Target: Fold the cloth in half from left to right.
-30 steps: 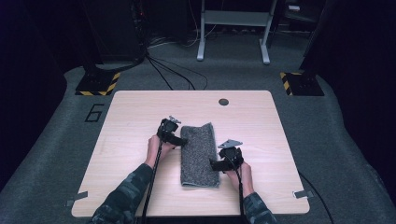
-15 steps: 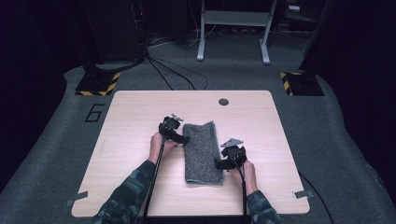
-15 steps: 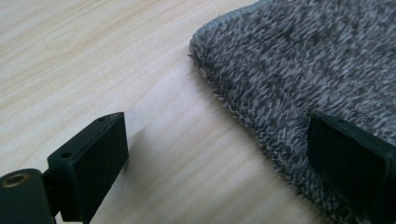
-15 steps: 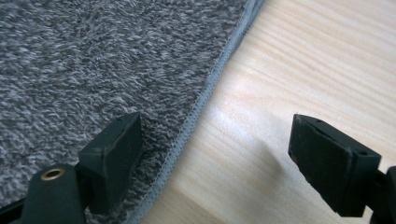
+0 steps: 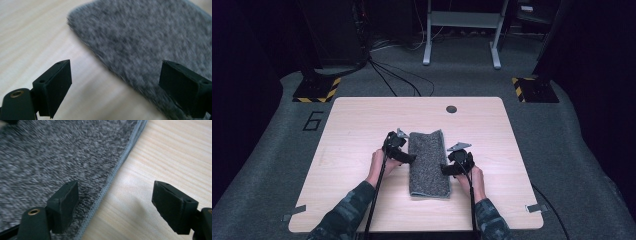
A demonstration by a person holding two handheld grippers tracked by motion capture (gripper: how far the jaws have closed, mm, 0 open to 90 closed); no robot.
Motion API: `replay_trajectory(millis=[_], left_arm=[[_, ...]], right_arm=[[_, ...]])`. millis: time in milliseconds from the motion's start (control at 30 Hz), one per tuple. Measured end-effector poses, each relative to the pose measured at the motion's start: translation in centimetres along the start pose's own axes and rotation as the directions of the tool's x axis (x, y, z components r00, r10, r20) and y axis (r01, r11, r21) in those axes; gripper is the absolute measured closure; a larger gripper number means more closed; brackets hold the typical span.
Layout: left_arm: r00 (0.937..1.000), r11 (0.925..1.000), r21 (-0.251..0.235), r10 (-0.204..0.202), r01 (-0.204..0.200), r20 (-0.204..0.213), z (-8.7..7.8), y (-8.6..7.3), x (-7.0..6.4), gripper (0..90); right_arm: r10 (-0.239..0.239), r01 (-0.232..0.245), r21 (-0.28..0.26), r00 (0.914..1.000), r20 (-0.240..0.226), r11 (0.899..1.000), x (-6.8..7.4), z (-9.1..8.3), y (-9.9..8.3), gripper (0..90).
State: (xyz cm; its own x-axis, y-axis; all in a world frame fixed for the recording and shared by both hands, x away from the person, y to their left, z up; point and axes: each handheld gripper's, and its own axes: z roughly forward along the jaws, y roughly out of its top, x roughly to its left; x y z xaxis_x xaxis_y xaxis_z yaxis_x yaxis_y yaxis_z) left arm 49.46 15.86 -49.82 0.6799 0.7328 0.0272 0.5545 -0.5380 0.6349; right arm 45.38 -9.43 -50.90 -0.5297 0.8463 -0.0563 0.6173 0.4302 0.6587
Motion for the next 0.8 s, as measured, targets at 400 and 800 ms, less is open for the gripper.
replay_trajectory(millis=[400, 800], left_arm=[[0.9992, 0.9997, 0.017, 0.019, -0.018, -0.034, 0.8, -1.4, 0.3, 10.0], [0.9947, 0.9977, -0.038, 0.059, -0.056, 0.084, -3.3, -3.7, -3.4, 8.6]], right_arm=[[0.003, -0.003, -0.001, 1.0000, 0.003, 1.000, -0.4, 0.2, -0.5, 20.5], [0.013, -0.015, -0.043, 0.9992, -0.036, 0.999, -0.2, -1.8, -1.2, 20.7]])
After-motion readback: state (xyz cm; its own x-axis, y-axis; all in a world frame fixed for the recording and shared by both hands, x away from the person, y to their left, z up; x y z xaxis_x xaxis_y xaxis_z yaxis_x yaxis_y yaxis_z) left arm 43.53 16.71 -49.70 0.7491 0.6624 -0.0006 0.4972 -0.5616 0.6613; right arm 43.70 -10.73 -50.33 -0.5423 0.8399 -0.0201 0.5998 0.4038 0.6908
